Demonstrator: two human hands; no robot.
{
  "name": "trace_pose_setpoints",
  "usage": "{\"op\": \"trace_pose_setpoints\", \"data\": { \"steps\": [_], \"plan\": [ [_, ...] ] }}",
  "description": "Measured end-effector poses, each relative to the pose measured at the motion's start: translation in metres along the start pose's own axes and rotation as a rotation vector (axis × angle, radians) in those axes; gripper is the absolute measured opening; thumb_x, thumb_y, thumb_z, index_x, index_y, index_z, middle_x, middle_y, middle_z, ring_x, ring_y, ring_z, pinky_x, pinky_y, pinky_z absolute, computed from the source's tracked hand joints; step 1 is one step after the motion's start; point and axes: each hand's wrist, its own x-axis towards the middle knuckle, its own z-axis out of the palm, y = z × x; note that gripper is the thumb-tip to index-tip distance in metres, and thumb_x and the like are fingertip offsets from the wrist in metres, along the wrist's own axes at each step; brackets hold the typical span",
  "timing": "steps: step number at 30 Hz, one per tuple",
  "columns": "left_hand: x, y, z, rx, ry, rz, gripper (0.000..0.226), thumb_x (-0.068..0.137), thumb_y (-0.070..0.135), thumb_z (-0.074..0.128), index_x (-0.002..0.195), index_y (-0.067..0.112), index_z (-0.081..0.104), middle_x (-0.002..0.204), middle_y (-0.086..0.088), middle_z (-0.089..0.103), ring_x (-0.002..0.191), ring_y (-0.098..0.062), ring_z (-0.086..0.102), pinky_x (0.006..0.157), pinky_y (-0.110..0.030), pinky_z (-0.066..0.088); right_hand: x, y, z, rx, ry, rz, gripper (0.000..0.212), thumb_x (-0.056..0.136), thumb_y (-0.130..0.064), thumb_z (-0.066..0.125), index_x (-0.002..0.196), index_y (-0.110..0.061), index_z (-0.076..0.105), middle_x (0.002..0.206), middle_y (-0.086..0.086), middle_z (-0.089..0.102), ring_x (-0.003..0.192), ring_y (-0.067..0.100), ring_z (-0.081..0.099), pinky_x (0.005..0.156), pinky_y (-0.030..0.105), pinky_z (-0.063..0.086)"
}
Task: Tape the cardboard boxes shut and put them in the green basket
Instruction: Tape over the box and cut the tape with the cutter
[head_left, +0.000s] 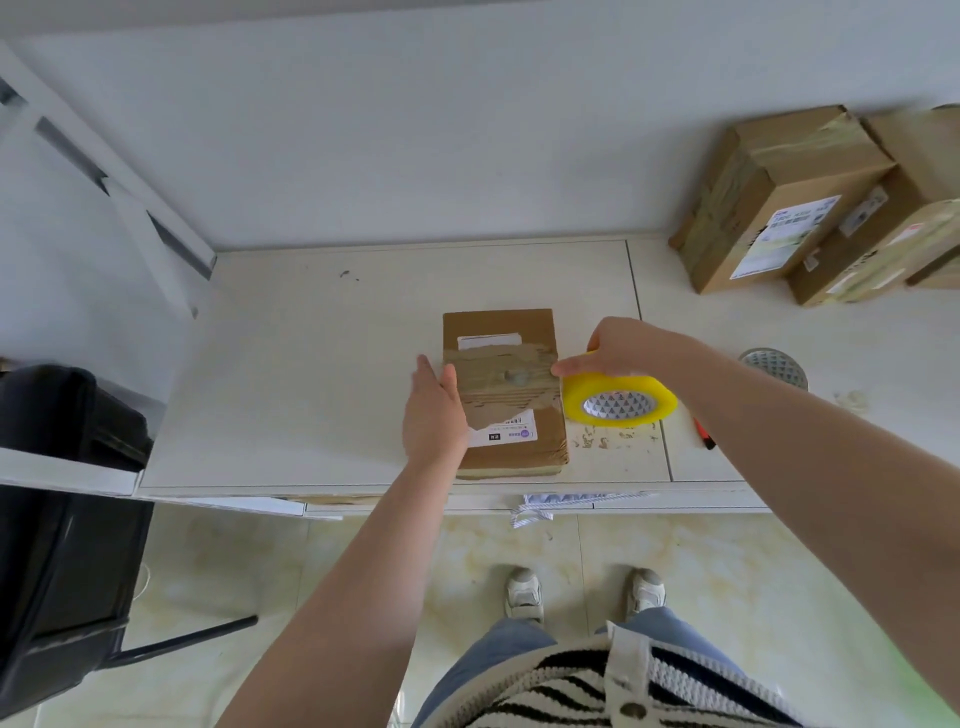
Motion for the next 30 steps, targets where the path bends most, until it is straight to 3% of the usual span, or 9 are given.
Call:
{"op": "trace_pose_setpoints", "data": {
  "steps": [2,4,7,12,15,17,21,30],
  "plan": [
    [-0.002,0.011,0.000,0.288,0.170,0.177,0.058,0.107,0.030,0.026,0.157,0.011,0.004,0.163,-0.016,0.005,0.150,-0.031,0.013,0.121,-0.044,0.016,0.000,0.002,0.002,0.001,0.007,0.004,0.064,0.065,-0.079,0.064,0.073,-0.016,0.067,0.067,0.002,0.068,0.062,0.017,0.064,0.057,0.027,0.044],
    [-0.002,0.032,0.005,0.364,0.237,0.414,0.059,0.106,0.029,0.025,0.157,0.013,0.000,0.164,-0.012,-0.007,0.151,-0.029,-0.003,0.121,-0.043,-0.002,0.001,0.003,0.003,-0.006,0.022,0.010,0.065,0.065,-0.081,0.063,0.074,-0.016,0.067,0.068,0.001,0.068,0.064,0.017,0.064,0.062,0.030,0.047],
    [-0.001,0.054,0.024,0.515,0.104,0.597,0.061,0.105,0.040,0.018,0.157,0.016,-0.004,0.164,-0.010,-0.011,0.151,-0.029,-0.010,0.122,-0.046,-0.003,0.002,0.004,0.003,-0.020,0.029,0.002,0.069,0.064,-0.082,0.061,0.072,-0.014,0.066,0.064,-0.001,0.065,0.060,0.015,0.061,0.059,0.028,0.043],
    [0.003,0.045,0.035,0.642,0.064,0.603,0.064,0.102,0.046,0.011,0.155,0.021,-0.012,0.163,-0.009,-0.017,0.150,-0.030,-0.014,0.122,-0.051,0.004,0.001,0.006,0.008,-0.023,0.045,-0.050,0.076,0.069,-0.084,0.053,0.081,-0.011,0.071,0.069,0.008,0.067,0.055,0.014,0.055,0.054,0.027,0.040],
    [0.004,0.045,0.034,0.649,0.058,0.619,0.070,0.097,0.056,0.005,0.155,0.022,-0.013,0.162,-0.008,-0.019,0.150,-0.029,-0.015,0.122,-0.050,0.001,-0.006,0.022,-0.001,0.067,-0.013,-0.113,0.067,0.077,-0.080,0.048,0.064,-0.016,0.061,0.055,0.001,0.053,0.052,0.013,0.048,0.054,0.027,0.036],
    [0.003,0.047,0.033,0.644,0.044,0.611,0.074,0.095,0.062,0.000,0.155,0.023,-0.013,0.162,-0.007,-0.020,0.150,-0.028,-0.016,0.122,-0.048,-0.003,-0.010,0.036,-0.007,0.090,0.011,-0.097,0.067,0.075,-0.080,0.051,0.056,-0.016,0.053,0.052,-0.003,0.043,0.050,0.014,0.044,0.053,0.028,0.033],
    [0.002,0.048,0.031,0.654,0.037,0.595,0.077,0.093,0.068,0.002,0.155,0.025,-0.015,0.162,-0.007,-0.019,0.150,-0.027,-0.015,0.122,-0.048,-0.003,-0.007,0.041,-0.010,-0.167,0.149,-0.050,0.068,0.074,-0.081,0.052,0.053,-0.017,0.047,0.052,-0.004,0.045,0.054,0.012,0.048,0.051,0.026,0.030],
    [0.007,0.048,0.032,0.647,-0.001,0.595,0.091,0.081,0.079,-0.004,0.155,0.026,-0.014,0.163,-0.004,-0.019,0.150,-0.027,-0.016,0.121,-0.048,-0.007,-0.003,0.036,-0.009,-0.117,0.091,-0.010,0.073,0.063,-0.090,0.051,0.055,-0.018,0.042,0.050,-0.005,0.040,0.050,0.014,0.047,0.052,0.026,0.033]
  ]
}}
